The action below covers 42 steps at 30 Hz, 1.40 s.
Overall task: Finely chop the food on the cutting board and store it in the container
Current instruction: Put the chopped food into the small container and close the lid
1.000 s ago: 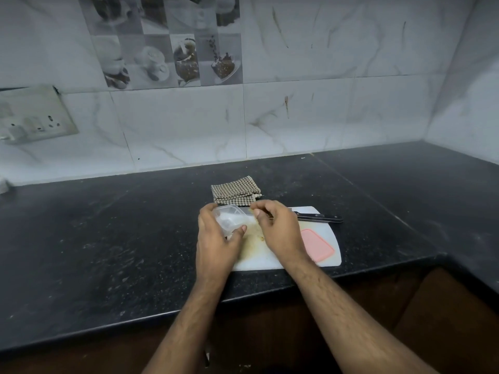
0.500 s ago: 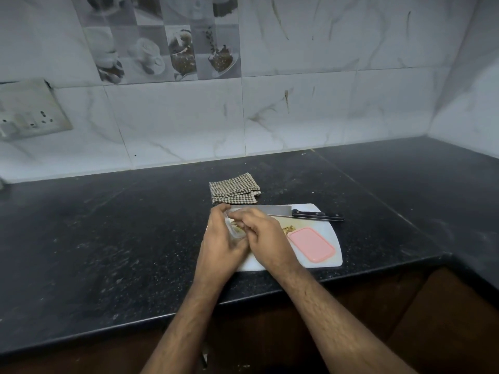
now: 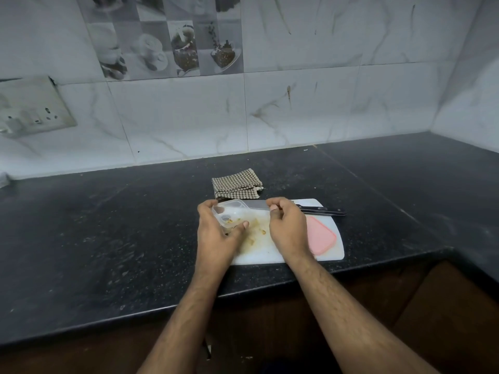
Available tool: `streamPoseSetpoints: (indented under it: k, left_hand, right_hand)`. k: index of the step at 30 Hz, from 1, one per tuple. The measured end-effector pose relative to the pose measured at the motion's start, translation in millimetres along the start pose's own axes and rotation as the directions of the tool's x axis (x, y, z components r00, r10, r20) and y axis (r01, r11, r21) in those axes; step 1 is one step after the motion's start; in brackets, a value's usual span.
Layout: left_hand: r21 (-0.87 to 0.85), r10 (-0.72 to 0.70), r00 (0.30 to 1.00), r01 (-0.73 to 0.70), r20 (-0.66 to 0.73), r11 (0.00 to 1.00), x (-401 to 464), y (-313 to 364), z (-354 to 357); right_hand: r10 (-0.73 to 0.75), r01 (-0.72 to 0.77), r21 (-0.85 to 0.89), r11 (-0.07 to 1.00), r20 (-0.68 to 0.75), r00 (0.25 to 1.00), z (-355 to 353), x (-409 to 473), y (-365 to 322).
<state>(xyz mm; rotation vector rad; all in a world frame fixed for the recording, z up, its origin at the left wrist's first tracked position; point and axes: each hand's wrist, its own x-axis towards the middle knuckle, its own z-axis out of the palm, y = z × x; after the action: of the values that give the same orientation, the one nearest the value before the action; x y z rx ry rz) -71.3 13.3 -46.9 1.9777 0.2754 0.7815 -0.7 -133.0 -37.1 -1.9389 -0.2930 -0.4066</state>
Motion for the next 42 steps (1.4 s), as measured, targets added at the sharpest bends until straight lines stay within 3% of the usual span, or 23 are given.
streamPoseSetpoints:
  k: [6, 10, 15, 19, 21, 24, 28, 32, 38, 40, 42]
  left_hand:
    - [-0.040, -0.073, 0.989, 0.068, -0.127, 0.997, 1, -5, 0]
    - [-0.071, -0.106, 0.975, 0.094, -0.195, 0.993, 2, -6, -1]
    - [-0.062, -0.114, 0.976, 0.104, -0.188, 0.993, 3, -8, 0]
    - [-0.128, -0.169, 0.968, 0.146, -0.184, 0.981, 2, -11, -2]
    - [-0.131, -0.187, 0.967, 0.165, -0.175, 0.978, 1, -7, -4]
    - [-0.104, -0.175, 0.970, 0.159, -0.167, 0.982, 0, -4, -3]
    - [-0.115, -0.157, 0.972, 0.138, -0.177, 0.984, -1, 0, -4]
    - [-0.083, -0.158, 0.976, 0.147, -0.153, 0.986, -2, -1, -4]
    - [-0.089, -0.146, 0.983, 0.137, -0.108, 0.987, -1, -1, -4]
    - [-0.090, -0.140, 0.985, 0.131, -0.104, 0.987, 0, -4, -3]
    - [-0.083, -0.132, 0.986, 0.123, -0.103, 0.989, 0, -5, -2]
  right_hand:
    - [-0.111, 0.182, -0.221, 0.958, 0.299, 0.948, 11, -6, -5]
    - [-0.134, 0.256, -0.307, 0.917, 0.368, 0.920, 11, -11, -8]
    - [-0.209, 0.294, -0.177, 0.939, 0.384, 0.899, 3, -16, -10]
    - [-0.193, 0.236, -0.089, 0.968, 0.341, 0.920, 3, -11, -9]
    - [-0.186, 0.303, -0.173, 0.937, 0.486, 0.854, 8, -8, -8]
    - [-0.194, 0.501, -0.320, 0.804, 0.656, 0.730, 15, -11, -8]
    - [-0.233, 0.402, -0.239, 0.884, 0.520, 0.822, 12, -14, -9]
    - [-0.180, 0.319, -0.300, 0.899, 0.410, 0.894, 10, -15, -10]
    - [-0.171, 0.197, -0.254, 0.947, 0.123, 0.978, 3, -14, -7]
    - [-0.160, 0.206, -0.303, 0.931, 0.170, 0.972, 1, -14, -7]
    - [-0.189, 0.309, -0.357, 0.882, 0.331, 0.924, 0, -17, -6]
